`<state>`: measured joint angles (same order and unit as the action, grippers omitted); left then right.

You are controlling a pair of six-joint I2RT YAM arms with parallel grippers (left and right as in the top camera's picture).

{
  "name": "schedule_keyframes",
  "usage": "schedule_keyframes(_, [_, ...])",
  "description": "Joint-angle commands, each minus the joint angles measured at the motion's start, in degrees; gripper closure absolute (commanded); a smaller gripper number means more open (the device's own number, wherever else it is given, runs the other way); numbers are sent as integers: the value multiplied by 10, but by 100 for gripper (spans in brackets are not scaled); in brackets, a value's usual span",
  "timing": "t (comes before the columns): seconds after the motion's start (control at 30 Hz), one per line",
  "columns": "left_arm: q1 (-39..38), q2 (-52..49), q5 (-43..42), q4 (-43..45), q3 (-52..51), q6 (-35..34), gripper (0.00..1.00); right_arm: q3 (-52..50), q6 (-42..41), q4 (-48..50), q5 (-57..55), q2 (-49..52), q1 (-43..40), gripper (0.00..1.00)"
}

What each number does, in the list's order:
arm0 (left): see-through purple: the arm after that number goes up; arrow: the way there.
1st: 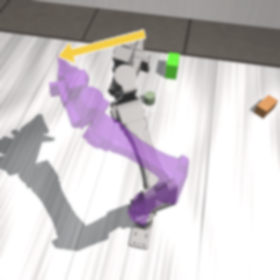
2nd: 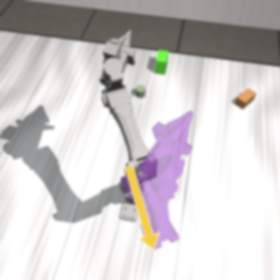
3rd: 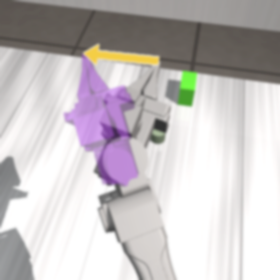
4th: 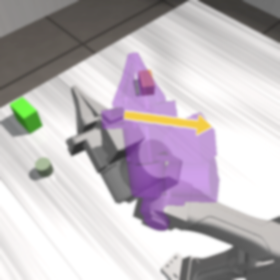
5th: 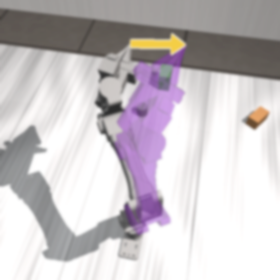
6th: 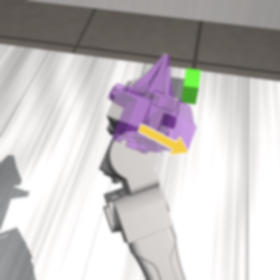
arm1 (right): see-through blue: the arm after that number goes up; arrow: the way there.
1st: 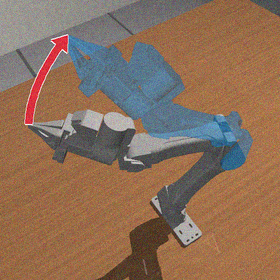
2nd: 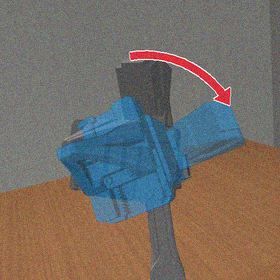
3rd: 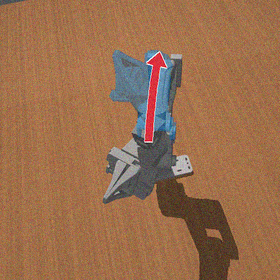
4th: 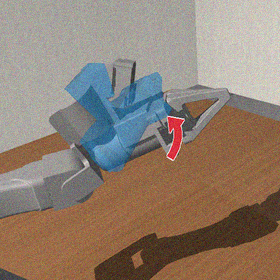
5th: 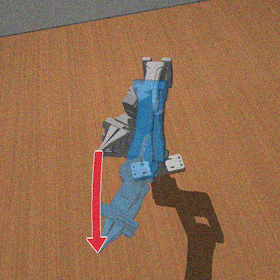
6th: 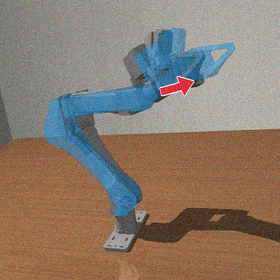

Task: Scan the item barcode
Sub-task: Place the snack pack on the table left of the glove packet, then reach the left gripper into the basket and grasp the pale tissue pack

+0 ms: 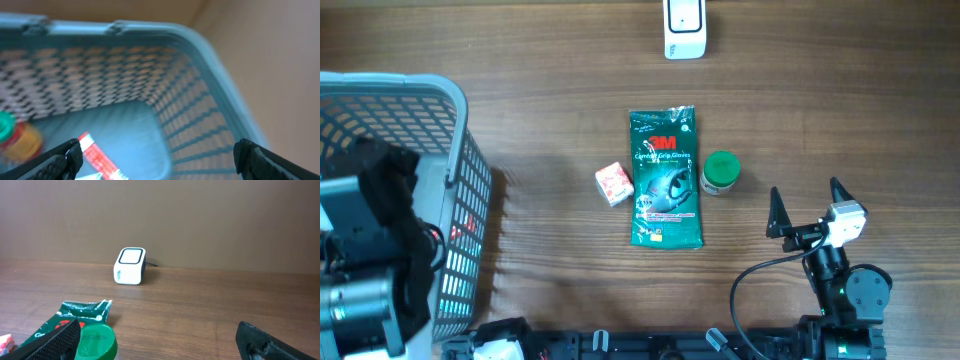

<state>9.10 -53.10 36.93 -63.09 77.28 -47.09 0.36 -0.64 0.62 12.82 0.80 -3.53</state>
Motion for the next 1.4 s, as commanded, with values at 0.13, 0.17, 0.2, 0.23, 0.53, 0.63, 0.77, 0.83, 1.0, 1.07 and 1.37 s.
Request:
schedule_keyframes(0.13, [134,-76,-144,-50,5,-93,0,-1,-9,2,-8,-3,2,0])
schedule_keyframes(0.17, [149,-91,-168,-53,5,-93,0,-1,-9,2,-8,-3,2,0])
schedule_keyframes(0.2, [162,-108,-191,-56,5,-93,0,-1,-9,2,-8,-3,2,0])
schedule_keyframes(0.23, [173,-124,-210,-61,5,-92,0,0,-9,2,-8,-3,2,0])
schedule_keyframes(0.53, [200,-291,-241,-125,4,-84,0,-1,-9,2,-8,-3,2,0])
schedule_keyframes(0.63, [200,-340,-241,-162,4,-85,0,-1,-9,2,-8,-3,2,0])
schedule_keyframes(0.77, [200,-384,-241,-191,3,-85,1,0,-9,2,-8,-3,2,0])
schedule_keyframes(0.83, [200,-397,-241,-192,-3,-85,3,-1,-9,2,-8,-3,2,0])
schedule_keyframes(1.0, [200,-410,-241,-172,-51,-89,8,0,-9,2,-8,-3,2,0])
schedule_keyframes(1.07, [200,-410,-241,-155,-85,-89,8,0,-9,2,-8,-3,2,0])
schedule_keyframes(1.37, [200,-410,-256,-53,-209,-89,16,-1,-9,2,-8,-3,2,0])
